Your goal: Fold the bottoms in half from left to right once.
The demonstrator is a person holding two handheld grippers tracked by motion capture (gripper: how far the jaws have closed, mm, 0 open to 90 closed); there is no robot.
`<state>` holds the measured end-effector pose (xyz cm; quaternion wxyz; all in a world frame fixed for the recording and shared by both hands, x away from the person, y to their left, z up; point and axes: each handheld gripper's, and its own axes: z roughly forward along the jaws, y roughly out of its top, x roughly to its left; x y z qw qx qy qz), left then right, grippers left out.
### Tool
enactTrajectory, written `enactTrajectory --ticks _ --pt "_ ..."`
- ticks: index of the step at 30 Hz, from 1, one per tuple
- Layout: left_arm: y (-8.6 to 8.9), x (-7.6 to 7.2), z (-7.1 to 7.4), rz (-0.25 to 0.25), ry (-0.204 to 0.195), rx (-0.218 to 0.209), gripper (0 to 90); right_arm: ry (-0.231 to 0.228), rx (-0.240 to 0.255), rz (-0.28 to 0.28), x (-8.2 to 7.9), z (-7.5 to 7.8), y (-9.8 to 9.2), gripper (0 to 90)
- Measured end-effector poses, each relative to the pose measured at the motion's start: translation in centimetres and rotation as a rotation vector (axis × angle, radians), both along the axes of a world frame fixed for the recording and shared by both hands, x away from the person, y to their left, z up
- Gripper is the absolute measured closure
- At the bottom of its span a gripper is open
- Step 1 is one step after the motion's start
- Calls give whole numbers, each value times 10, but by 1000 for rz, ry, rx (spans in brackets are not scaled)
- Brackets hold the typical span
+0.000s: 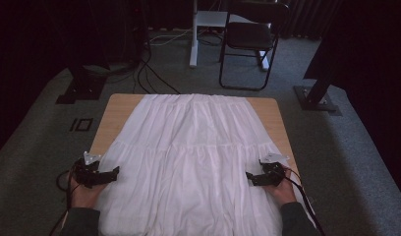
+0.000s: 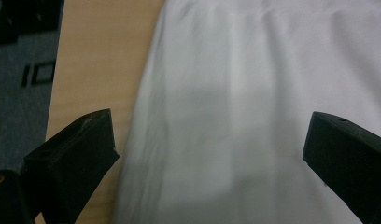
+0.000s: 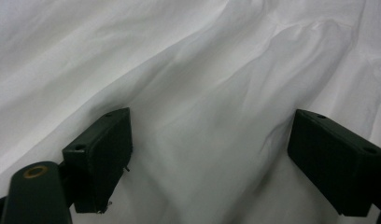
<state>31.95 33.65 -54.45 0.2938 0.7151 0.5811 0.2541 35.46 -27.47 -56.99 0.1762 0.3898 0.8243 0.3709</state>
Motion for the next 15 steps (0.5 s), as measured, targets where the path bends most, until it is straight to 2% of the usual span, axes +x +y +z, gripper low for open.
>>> enactTrajectory --ticks 4,7,10,15 --pt "-2 1 -7 0 36 38 18 1 0 -1 -1 0 0 131" --pt "-6 -1 -11 -16 55 49 18 0 1 -1 -1 0 0 131" --pt "-6 -6 -13 -20 61 8 18 0 1 0 -1 0 0 131" --pt "-15 -14 -12 -54 62 14 44 0 0 0 -1 0 0 131"
